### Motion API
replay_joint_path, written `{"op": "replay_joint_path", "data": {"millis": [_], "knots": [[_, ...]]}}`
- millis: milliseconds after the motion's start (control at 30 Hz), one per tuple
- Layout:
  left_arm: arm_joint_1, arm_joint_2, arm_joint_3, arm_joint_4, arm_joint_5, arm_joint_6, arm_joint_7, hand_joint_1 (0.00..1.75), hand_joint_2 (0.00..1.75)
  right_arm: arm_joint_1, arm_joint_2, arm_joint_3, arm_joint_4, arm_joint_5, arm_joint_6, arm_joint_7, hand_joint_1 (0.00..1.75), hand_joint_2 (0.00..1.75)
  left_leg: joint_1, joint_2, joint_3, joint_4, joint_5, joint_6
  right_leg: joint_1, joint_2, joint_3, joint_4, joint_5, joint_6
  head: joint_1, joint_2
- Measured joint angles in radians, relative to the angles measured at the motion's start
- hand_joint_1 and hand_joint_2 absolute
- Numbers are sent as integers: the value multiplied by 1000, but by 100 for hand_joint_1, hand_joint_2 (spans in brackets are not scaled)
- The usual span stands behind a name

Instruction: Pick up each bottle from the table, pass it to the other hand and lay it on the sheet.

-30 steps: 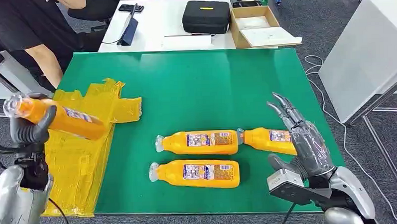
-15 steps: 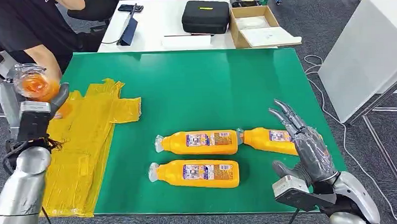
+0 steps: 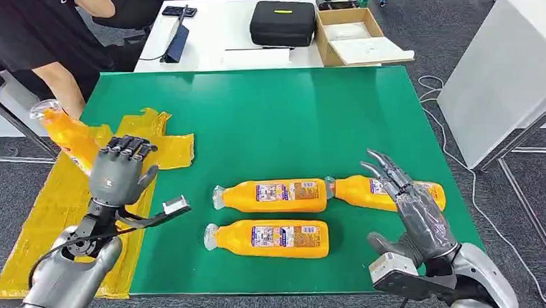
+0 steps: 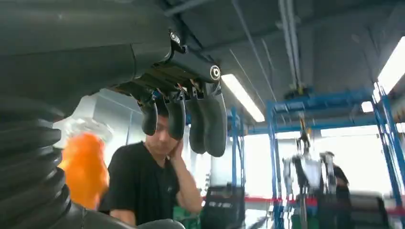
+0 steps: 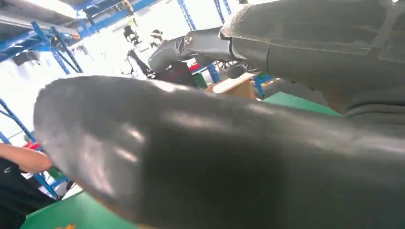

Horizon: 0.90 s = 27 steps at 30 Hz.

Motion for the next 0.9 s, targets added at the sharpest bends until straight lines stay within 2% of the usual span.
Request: {"op": "replay_joint_path", "data": {"millis": [200,233,267,300,333,567,900], "knots": [[-11,-2,-36,156,-109,-19,58,175,175,21,-26,0,-8,-10,0,-14,0,0,0,0,0,0,0,0,0,0,0,0,0,0,0,0],[-14,-2,-38,182,-117,-19,68,45,175,23,-32,-1,-10,-16,0,-19,0,0,0,0,0,0,0,0,0,0,0,0,0,0,0,0],[-18,-2,-40,210,-122,-18,77,0,175,26,-41,-1,-11,-21,0,-24,0,0,0,0,0,0,0,0,0,0,0,0,0,0,0,0],[-22,-2,-42,234,-123,-16,82,0,175,27,-47,-1,-11,-26,0,-27,0,0,0,0,0,0,0,0,0,0,0,0,0,0,0,0],[-26,-2,-42,256,-121,-14,86,0,0,27,-53,-1,-11,-30,0,-29,0,0,0,0,0,0,0,0,0,0,0,0,0,0,0,0],[-39,-17,-20,324,-51,16,59,0,0,16,-71,3,-10,-46,9,-31,0,0,0,0,0,0,0,0,0,0,0,0,0,0,0,0],[-30,-60,8,274,87,89,-17,0,0,9,-58,14,-9,-18,10,-17,0,0,0,0,0,0,0,0,0,0,0,0,0,0,0,0]]}}
